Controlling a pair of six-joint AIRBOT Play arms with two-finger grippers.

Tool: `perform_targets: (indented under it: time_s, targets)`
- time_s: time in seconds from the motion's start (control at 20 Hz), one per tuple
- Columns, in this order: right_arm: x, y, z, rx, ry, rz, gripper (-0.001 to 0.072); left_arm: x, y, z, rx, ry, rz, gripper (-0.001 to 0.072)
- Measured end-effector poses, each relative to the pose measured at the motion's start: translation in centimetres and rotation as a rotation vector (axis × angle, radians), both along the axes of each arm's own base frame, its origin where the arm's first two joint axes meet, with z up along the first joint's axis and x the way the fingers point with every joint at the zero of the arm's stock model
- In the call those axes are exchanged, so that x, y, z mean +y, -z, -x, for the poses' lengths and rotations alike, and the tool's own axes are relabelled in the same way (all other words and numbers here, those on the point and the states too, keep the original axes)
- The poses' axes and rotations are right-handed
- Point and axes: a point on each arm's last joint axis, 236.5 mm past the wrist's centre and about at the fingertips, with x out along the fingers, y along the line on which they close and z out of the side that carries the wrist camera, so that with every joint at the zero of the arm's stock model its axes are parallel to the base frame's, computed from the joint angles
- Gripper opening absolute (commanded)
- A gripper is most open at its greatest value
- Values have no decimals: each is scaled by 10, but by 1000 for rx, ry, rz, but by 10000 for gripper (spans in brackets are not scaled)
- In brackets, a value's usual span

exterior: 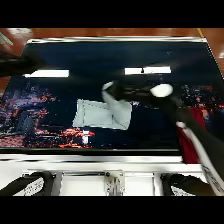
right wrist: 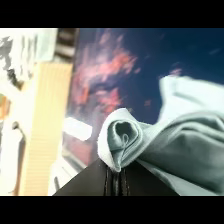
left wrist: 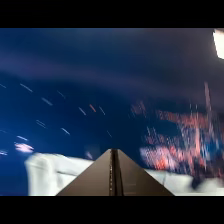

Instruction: Fold the shirts.

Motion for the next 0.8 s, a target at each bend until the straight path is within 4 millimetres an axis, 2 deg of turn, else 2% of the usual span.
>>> perform_targets:
  time_s: [0.15,0.3,0.35,0.4,0.45,0.55,0.65,0.8]
  targets:
    - [66,38,0,63,-50,-25,63,38,-43,36,-75,-84,-31,35]
    - [110,74,2,147,-68,-47,69,47,-62,62,-100,-105,-50,35]
    - [119,85,4,177,-70,-54,181,49,-65,67,-105,-112,-54,35]
    - [126,92,6,201,-70,-60,481,51,-66,71,-105,-116,-59,35]
    - [131,98,7,216,-72,-64,612,51,-66,73,-102,-115,-62,35]
    - [136,104,10,236,-79,-70,612,51,-67,76,-100,-116,-63,35]
    - [132,102,8,241,-96,-76,609,52,-66,77,-96,-117,-65,35]
    - [105,98,8,224,-185,-26,609,52,-66,78,-94,-116,-66,35]
